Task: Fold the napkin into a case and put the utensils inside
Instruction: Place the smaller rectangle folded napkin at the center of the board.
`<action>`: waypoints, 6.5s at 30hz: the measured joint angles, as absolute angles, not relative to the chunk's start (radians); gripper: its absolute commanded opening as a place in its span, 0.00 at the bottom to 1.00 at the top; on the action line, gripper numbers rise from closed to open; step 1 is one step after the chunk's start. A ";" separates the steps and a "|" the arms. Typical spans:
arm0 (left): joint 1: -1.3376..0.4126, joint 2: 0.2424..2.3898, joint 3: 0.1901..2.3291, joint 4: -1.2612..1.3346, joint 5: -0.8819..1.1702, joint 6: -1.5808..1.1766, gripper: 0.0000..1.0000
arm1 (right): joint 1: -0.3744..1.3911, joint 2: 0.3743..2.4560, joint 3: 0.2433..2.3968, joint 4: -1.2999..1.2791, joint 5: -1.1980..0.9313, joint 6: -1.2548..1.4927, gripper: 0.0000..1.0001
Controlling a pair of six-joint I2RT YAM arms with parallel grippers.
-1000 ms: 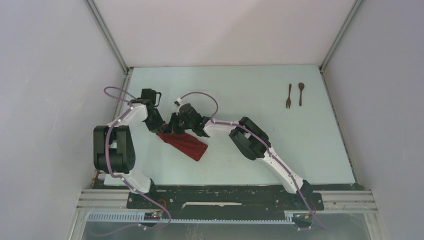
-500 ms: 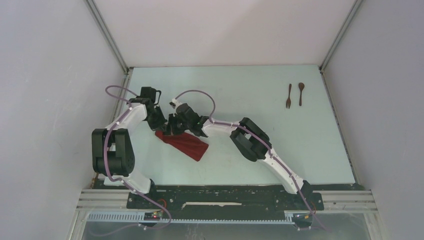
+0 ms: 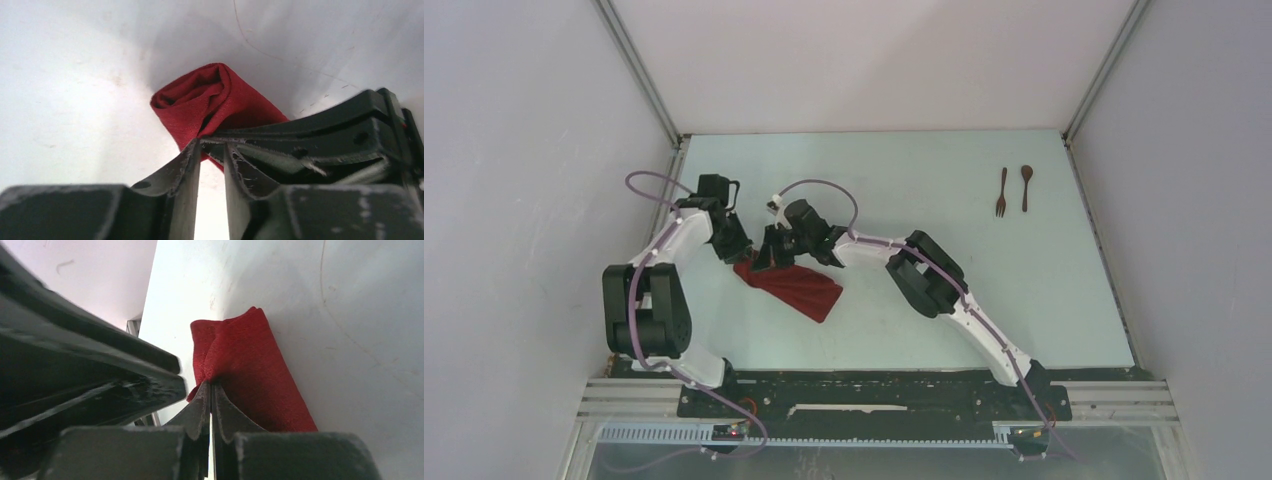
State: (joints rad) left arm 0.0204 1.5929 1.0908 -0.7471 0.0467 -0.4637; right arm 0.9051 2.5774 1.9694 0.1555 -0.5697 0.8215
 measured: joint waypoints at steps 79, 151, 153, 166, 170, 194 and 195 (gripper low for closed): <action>-0.174 1.736 1.196 -0.823 -0.029 -0.339 0.26 | 0.895 2.341 1.612 0.181 -0.400 0.582 0.00; 0.018 1.740 1.095 -0.790 0.203 -0.437 0.16 | 0.917 2.622 1.961 0.210 -0.393 1.071 0.03; 0.028 1.715 1.066 -0.761 0.212 -0.447 0.35 | 0.917 2.622 1.963 0.202 -0.388 1.078 0.03; 0.000 1.628 1.119 -0.768 -0.043 -0.426 0.25 | 0.918 2.620 1.938 0.244 -0.383 1.094 0.03; -0.031 1.728 1.142 -0.802 -0.078 -0.417 0.19 | 0.918 2.618 1.926 0.264 -0.383 1.099 0.02; -0.067 1.731 1.188 -0.830 -0.128 -0.381 0.00 | 0.918 2.618 1.916 0.294 -0.398 1.079 0.02; -0.073 1.724 1.188 -0.830 -0.107 -0.374 0.00 | 0.918 2.618 1.916 0.296 -0.400 1.071 0.02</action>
State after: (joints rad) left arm -0.0727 1.7237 1.1877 -0.8295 -0.1066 -0.3737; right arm 0.9184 2.6179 1.9156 0.2958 -0.3996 1.0710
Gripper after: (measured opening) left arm 0.003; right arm 0.020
